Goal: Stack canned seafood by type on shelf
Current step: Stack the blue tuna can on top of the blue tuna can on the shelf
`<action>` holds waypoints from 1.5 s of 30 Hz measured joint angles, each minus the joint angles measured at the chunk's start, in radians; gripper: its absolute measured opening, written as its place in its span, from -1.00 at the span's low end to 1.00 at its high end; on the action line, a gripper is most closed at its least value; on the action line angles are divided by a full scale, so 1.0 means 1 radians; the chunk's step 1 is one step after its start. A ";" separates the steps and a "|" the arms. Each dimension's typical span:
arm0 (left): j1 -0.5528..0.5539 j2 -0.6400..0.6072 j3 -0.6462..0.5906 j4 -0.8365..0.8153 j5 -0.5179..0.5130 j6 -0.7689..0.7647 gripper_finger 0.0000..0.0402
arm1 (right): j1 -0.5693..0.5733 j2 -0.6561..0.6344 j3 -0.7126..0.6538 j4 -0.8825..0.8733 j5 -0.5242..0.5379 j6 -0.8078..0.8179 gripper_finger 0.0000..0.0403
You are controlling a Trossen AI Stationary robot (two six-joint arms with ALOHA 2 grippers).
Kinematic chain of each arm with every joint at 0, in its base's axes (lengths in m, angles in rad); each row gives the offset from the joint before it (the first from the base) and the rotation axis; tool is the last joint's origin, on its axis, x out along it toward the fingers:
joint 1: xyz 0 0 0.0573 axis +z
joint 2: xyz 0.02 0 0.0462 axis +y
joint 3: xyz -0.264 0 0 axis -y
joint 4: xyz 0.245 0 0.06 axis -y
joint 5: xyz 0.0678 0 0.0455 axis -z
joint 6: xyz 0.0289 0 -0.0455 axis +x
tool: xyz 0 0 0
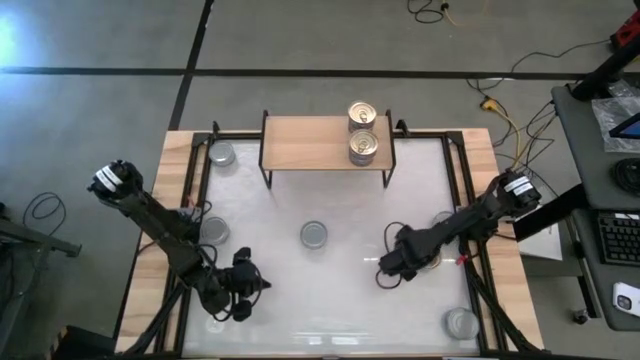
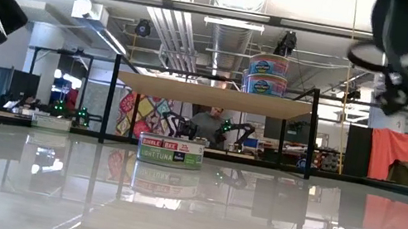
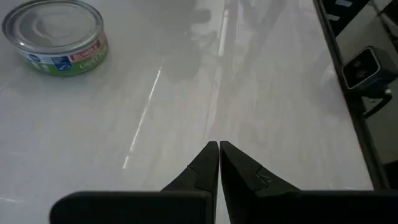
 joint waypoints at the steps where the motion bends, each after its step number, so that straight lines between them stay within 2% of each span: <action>1: 0.000 0.003 0.000 0.013 -0.003 0.004 -1.00 | 0.004 0.010 0.026 0.013 0.019 -0.011 -0.94; 5: 0.001 0.028 0.000 0.120 -0.070 0.093 -1.00 | 0.024 0.062 0.146 0.124 0.141 -0.153 -0.94; 8: 0.003 0.056 0.000 0.206 -0.075 0.197 -1.00 | 0.053 0.092 0.242 0.228 0.251 -0.317 -0.94; 10: 0.008 0.070 0.000 0.243 -0.074 0.229 -1.00 | 0.076 0.095 0.310 0.232 0.328 -0.390 -0.94; 16: 0.058 0.103 0.000 0.271 -0.075 0.237 -1.00 | 0.178 0.078 0.454 0.228 0.637 -0.482 -0.94; 20: 0.109 0.143 0.000 0.311 -0.080 0.257 -0.96 | 0.242 0.074 0.457 0.226 0.764 -0.509 -0.94; 23: 0.137 0.188 0.000 0.393 -0.081 0.307 -0.92 | 0.255 0.075 0.416 0.175 0.762 -0.478 -0.94; 27: 0.156 0.259 0.000 0.522 -0.081 0.349 -0.88 | 0.229 0.074 0.334 0.006 0.763 -0.258 -0.94; 30: 0.159 0.325 0.000 0.604 -0.081 0.360 -0.88 | 0.214 0.073 0.245 -0.002 0.750 -0.173 -0.94; 35: 0.159 0.445 0.014 0.733 -0.080 0.349 -0.88 | 0.203 0.074 0.107 0.221 0.620 -0.262 -0.94; 38: 0.159 0.499 0.046 0.753 -0.079 0.343 -0.88 | 0.203 0.074 0.048 0.424 0.594 -0.324 -0.94; 43: 0.159 0.549 0.096 0.743 -0.045 0.342 -0.88 | 0.202 0.074 0.037 0.710 0.566 -0.481 -0.94; 45: 0.160 0.545 0.099 0.712 -0.024 0.334 -0.88 | 0.202 0.075 0.062 0.756 0.538 -0.537 -0.94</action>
